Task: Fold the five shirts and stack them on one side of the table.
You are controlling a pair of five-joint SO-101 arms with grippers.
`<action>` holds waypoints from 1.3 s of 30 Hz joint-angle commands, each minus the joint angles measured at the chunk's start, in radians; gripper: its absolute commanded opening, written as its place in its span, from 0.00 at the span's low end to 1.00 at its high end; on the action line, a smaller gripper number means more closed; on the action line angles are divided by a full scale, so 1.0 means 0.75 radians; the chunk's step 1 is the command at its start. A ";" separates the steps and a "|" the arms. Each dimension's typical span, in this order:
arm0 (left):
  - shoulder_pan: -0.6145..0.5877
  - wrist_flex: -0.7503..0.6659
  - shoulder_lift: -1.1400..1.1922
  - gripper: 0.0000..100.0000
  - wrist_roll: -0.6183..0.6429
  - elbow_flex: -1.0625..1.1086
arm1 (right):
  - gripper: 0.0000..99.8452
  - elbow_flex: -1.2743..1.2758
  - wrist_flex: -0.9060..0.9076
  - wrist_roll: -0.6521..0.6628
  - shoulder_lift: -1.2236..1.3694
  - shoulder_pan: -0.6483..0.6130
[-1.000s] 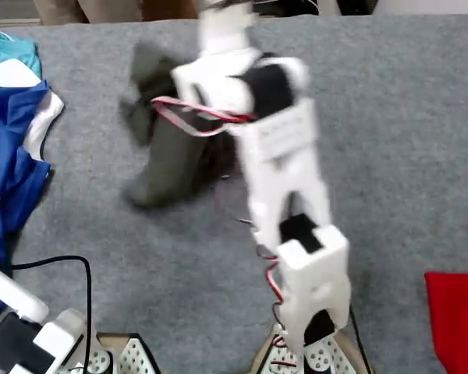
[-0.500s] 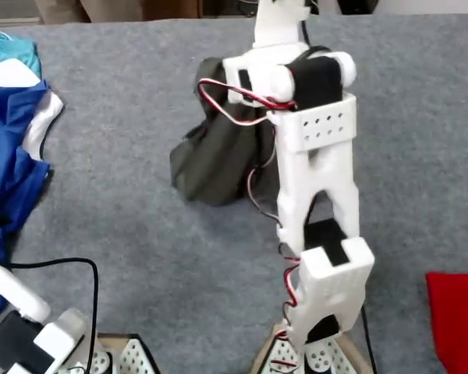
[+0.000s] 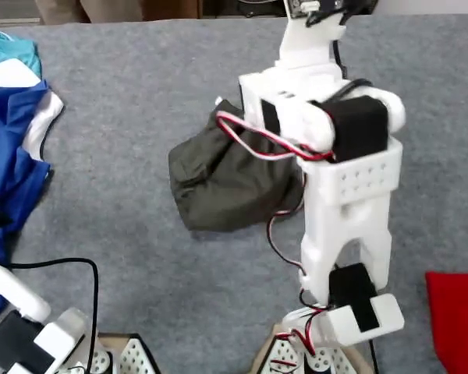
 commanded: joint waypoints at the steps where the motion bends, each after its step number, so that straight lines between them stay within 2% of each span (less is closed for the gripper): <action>1: 0.016 -0.006 -0.060 0.36 -0.010 -0.010 | 0.47 0.097 -0.186 -0.082 0.075 -0.017; 6: 0.016 -0.006 -0.062 0.36 -0.010 -0.010 | 0.46 0.232 -0.456 -0.113 0.433 -0.034; 13: 0.016 -0.006 -0.062 0.36 -0.012 -0.010 | 0.45 0.060 -0.399 -0.115 0.983 -0.040; 16: 0.018 -0.006 -0.062 0.36 -0.012 -0.010 | 0.36 -0.107 -0.217 -0.115 1.118 -0.044; 20: 0.018 -0.006 -0.062 0.36 -0.012 -0.010 | 0.17 -0.388 0.084 -0.113 1.204 -0.062; 21: 0.018 -0.006 -0.062 0.36 -0.012 -0.010 | 0.13 -0.433 0.098 -0.106 1.208 -0.064; 25: 0.065 0.037 -0.069 0.36 -0.012 -0.012 | 0.00 -0.453 0.094 -0.106 1.110 -0.060; 32: 0.260 0.178 -0.066 0.35 -0.006 -0.065 | 0.01 -0.427 0.092 -0.110 0.684 -0.066; 39: 0.559 0.237 -0.058 0.35 0.002 -0.084 | 0.01 -0.427 0.088 -0.104 0.171 -0.066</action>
